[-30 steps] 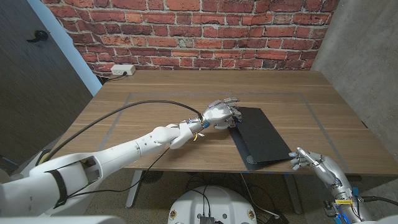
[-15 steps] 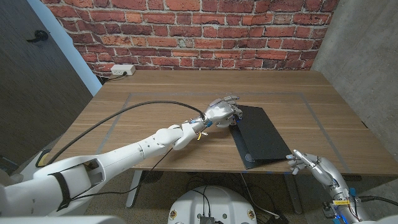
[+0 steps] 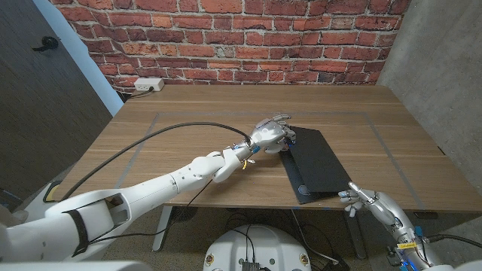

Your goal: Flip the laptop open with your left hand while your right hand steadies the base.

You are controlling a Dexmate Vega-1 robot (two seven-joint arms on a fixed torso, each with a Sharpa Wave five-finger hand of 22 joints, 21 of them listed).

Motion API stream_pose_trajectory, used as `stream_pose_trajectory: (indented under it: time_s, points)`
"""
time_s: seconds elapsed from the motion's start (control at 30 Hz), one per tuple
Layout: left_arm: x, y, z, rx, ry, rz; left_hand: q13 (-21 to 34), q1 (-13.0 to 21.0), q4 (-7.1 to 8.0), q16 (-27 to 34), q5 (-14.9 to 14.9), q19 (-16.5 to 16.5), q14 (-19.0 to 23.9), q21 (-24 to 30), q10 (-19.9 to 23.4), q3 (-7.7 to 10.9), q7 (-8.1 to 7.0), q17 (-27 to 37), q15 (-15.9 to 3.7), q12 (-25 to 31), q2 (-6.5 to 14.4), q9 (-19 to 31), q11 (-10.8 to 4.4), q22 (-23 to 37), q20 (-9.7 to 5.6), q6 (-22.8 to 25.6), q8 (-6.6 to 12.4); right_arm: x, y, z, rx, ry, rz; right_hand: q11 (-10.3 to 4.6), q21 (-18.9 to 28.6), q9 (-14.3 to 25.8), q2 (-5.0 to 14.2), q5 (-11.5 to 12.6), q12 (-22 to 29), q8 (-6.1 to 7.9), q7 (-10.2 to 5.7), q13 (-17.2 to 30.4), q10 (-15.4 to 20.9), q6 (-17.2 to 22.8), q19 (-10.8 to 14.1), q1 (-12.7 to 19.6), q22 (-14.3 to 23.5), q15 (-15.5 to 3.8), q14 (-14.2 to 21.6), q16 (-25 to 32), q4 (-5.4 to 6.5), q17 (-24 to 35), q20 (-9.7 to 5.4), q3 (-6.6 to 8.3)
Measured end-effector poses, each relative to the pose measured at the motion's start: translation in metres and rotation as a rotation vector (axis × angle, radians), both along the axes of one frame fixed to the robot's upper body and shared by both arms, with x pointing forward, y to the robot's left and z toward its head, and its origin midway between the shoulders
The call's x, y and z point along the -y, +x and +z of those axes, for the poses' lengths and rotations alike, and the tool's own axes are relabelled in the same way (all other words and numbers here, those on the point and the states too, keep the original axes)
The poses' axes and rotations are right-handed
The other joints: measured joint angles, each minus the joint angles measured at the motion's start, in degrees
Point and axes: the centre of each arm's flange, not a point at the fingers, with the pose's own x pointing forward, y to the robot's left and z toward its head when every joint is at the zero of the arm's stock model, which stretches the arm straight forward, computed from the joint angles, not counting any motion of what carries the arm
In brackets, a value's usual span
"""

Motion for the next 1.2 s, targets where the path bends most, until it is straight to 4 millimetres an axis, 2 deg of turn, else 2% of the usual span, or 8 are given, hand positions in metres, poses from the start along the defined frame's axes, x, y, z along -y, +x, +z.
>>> stream_pose_trajectory:
  time_s: [0.1,0.2,0.5,0.73,0.83,1.0,1.2]
  points:
    - [0.002,-0.001,0.0,-0.004,-0.01,-0.001,0.0,1.7,-0.23,0.0,-0.2,0.0,0.1,0.0,0.0,-0.23,0.1,0.2,-0.06,0.0,0.7,0.0,0.0,0.0,0.0,0.1,-0.02,-0.001,0.001,-0.001,-0.006,-0.014,0.003,0.17,0.0,0.0,0.04,0.0,-0.7,-0.22,0.0,-0.2,-0.5,0.0,-0.1,-0.7,0.0,0.0,0.0,0.0,0.49,0.3,0.08,-0.17]
    - [0.006,-0.001,0.0,-0.01,-0.025,0.0,0.0,1.7,-0.23,0.0,-0.2,0.0,0.5,0.0,0.0,-0.23,0.1,0.3,-0.09,0.0,0.7,0.0,0.0,0.0,0.0,0.1,-0.03,-0.002,0.001,-0.001,-0.01,-0.026,0.004,0.42,0.0,0.0,0.12,0.0,-1.1,-0.66,0.0,-0.3,-1.0,0.0,-0.6,-1.1,0.0,0.2,-0.2,0.0,0.67,0.5,0.17,-0.35]
    - [0.012,-0.001,-0.002,-0.026,-0.058,0.006,0.0,1.7,-0.23,0.0,-0.2,0.0,0.5,0.0,0.0,-0.23,0.71,0.5,-0.03,0.0,0.7,0.0,0.0,0.0,0.0,0.7,-0.13,-0.003,0.002,-0.002,-0.018,-0.052,-0.004,0.19,0.3,0.0,0.04,0.0,-1.8,-0.66,0.0,-0.6,-1.2,0.0,-1.0,-1.6,0.0,0.43,-0.9,0.0,1.15,0.5,0.17,-0.34]
    - [0.015,-0.001,-0.002,-0.033,-0.075,0.013,0.0,2.3,-0.21,0.0,-0.2,0.0,0.8,0.0,0.0,-0.26,0.72,0.5,-0.26,0.0,1.2,0.0,0.0,0.0,0.0,0.7,-0.23,-0.007,0.002,-0.003,-0.026,-0.078,0.005,0.0,0.3,0.0,1.39,0.0,-4.8,-2.96,-0.46,-1.1,-4.7,-1.3,-3.3,-3.4,0.0,1.31,-2.6,-0.6,2.6,0.8,0.59,0.0]
    - [0.016,-0.001,-0.002,-0.035,-0.076,0.013,0.0,2.3,-0.04,-0.1,-0.2,0.0,0.8,0.0,0.0,-0.45,0.72,0.5,-0.26,0.0,1.2,-0.1,0.0,0.0,0.0,0.7,-0.24,-0.008,0.002,-0.004,-0.028,-0.083,0.011,-0.34,0.3,0.0,1.78,0.4,-5.9,-3.62,-0.25,-1.1,-5.9,-1.7,-4.5,-3.8,0.0,1.6,-3.4,-0.9,3.3,0.8,0.6,0.7]
    - [0.016,0.0,-0.002,-0.039,-0.081,0.017,0.0,2.8,-0.03,-0.3,-0.2,0.0,0.8,0.0,0.0,-0.59,0.73,0.5,-0.26,0.0,1.1,-0.1,0.0,0.0,0.0,0.7,-0.26,-0.012,0.004,-0.004,-0.034,-0.105,0.032,-0.67,0.3,0.0,2.07,0.4,-8.0,-4.49,-0.76,-1.1,-8.9,-2.2,-6.0,-4.1,0.3,2.24,-4.4,-1.1,4.38,1.3,0.71,1.31]
    - [0.018,-0.001,-0.003,-0.042,-0.086,0.016,0.0,2.9,-0.03,-0.3,-0.2,0.0,0.8,0.0,0.0,-0.59,0.84,0.5,-0.26,0.0,1.2,0.0,0.0,0.0,0.0,0.8,-0.37,-0.016,0.006,-0.004,-0.036,-0.124,0.045,-0.71,0.3,0.0,2.07,0.4,-9.3,-5.11,-0.41,-1.1,-10.6,-2.9,-7.2,-4.5,0.5,2.63,-5.5,-1.2,4.86,1.9,0.76,1.78]
